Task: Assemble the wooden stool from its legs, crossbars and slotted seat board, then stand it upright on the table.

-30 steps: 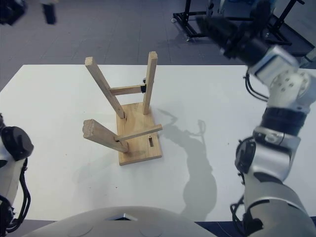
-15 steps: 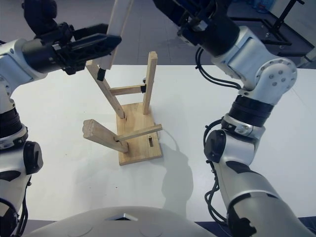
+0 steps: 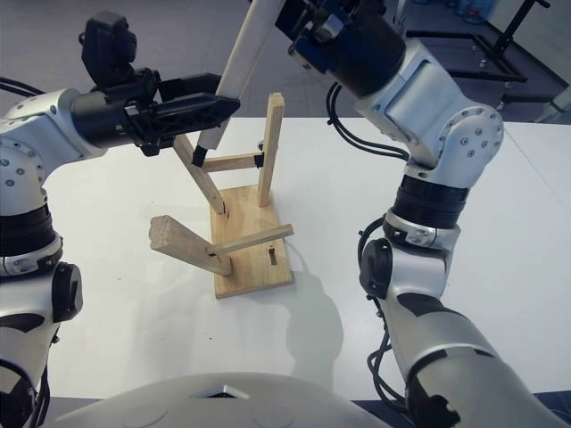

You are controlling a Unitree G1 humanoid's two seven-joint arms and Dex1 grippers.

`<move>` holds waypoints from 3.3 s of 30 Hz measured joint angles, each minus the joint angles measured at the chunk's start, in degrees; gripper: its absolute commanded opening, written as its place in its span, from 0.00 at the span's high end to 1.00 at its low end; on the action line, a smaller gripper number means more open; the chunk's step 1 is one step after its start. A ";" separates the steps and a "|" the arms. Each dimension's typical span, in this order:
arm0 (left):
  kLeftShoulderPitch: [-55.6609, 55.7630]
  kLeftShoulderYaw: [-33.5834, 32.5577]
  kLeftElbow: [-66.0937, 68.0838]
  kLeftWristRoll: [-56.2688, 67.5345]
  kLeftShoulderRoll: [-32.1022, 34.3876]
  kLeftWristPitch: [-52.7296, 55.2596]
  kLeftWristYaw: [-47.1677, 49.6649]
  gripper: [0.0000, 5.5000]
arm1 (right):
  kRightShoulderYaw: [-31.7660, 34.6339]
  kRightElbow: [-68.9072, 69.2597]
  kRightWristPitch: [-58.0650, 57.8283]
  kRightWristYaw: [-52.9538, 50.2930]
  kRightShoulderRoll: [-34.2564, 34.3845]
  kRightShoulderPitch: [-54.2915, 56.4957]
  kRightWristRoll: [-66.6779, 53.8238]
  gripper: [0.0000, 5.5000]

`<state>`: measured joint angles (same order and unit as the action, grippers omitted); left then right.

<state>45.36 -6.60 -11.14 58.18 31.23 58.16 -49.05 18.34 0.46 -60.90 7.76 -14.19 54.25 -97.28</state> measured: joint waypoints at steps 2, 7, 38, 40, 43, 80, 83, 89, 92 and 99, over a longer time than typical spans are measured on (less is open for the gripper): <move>0.00 0.00 -0.14 0.01 -0.43 0.00 0.13 0.63 | -0.69 0.12 0.55 -0.06 -0.03 -0.68 -0.04 0.02; 0.00 -0.04 -0.91 0.10 -0.44 0.02 0.49 0.63 | -1.43 0.64 1.56 -0.18 -0.80 -2.23 -0.76 0.07; -1.49 0.00 -1.87 0.97 -0.46 0.12 0.93 0.63 | -4.38 3.35 6.70 -1.46 -3.34 -5.36 -3.96 0.53; -1.48 0.00 -1.68 1.57 -0.72 0.50 1.50 0.56 | -4.41 3.48 6.78 -1.46 -3.74 -5.39 -3.88 0.54; -1.45 -0.74 -0.84 3.48 -0.95 1.91 2.53 0.49 | -4.44 3.68 7.33 -1.32 -4.33 -6.26 -2.24 0.59; -72.42 -22.22 -13.05 -14.91 20.12 -20.40 -20.20 0.09 | 5.03 7.25 19.95 36.21 -25.89 -34.29 36.57 0.62; -73.58 -15.96 -16.89 -18.16 16.75 -23.42 -17.61 0.09 | 5.37 7.08 18.53 36.50 -25.89 -34.76 36.28 0.62; -73.15 1.04 -21.08 -30.68 5.82 -30.44 -2.95 0.09 | 2.87 6.19 16.84 35.22 -22.83 -31.40 35.42 0.62; -74.07 7.40 -21.28 -38.03 2.71 -34.82 2.82 0.09 | 1.49 6.15 15.39 33.83 -22.17 -28.36 35.33 0.62; -73.89 16.36 -19.84 -48.63 -5.17 -37.32 16.30 0.09 | 0.04 4.36 11.97 32.56 -21.52 -23.35 34.32 0.62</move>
<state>-28.52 9.76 -30.98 9.55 26.05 20.84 -32.75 18.38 4.82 -48.93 40.33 -35.71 30.91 -62.96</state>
